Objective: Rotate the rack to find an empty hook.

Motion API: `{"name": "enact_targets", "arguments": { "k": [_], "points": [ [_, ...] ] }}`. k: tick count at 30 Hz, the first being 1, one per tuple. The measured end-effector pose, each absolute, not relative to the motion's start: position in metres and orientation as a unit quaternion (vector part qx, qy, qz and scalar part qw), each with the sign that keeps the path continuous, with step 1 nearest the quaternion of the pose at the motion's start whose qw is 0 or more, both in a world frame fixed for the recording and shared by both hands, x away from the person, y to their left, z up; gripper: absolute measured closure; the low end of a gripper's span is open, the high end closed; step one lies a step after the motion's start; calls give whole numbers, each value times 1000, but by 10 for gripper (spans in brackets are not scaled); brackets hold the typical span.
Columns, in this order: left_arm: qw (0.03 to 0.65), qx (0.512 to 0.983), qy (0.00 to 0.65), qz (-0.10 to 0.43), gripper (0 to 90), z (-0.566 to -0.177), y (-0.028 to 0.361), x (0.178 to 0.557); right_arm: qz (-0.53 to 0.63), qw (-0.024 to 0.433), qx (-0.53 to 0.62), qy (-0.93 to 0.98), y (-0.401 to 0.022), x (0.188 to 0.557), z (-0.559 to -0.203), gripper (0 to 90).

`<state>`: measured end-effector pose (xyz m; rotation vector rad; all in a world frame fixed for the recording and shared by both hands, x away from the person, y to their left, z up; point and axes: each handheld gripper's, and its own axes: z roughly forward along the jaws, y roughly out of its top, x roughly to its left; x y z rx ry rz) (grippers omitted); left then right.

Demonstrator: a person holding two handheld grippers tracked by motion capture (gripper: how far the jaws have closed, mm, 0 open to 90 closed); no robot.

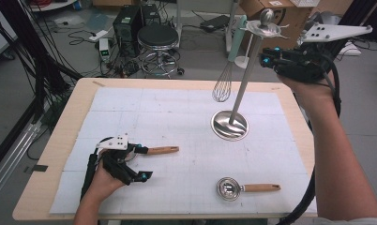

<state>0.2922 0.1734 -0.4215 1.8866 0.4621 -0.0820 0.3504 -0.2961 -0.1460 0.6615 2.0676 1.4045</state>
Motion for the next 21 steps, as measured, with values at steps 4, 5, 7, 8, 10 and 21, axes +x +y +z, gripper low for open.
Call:
{"name": "enact_targets", "arguments": {
  "k": [4,5,7,8,10,21],
  "points": [
    [563,802,196,-36,18,-422,172,292,535,262,234,769,-295,346,-153,688],
    [563,802,196,-36,18,-422,172,292,537,258,233,769,-295,345,-155,673],
    [563,802,197,-36,18,-422,172,292,537,253,231,771,-296,344,-159,648],
    [564,801,197,-36,18,-422,172,292,542,247,234,768,-296,343,-161,629],
    [563,802,196,-35,18,-421,172,292,544,242,234,768,-298,341,-167,605],
    [562,803,197,-34,18,-422,172,291,559,210,238,766,-306,333,-212,488]
  ]
}}
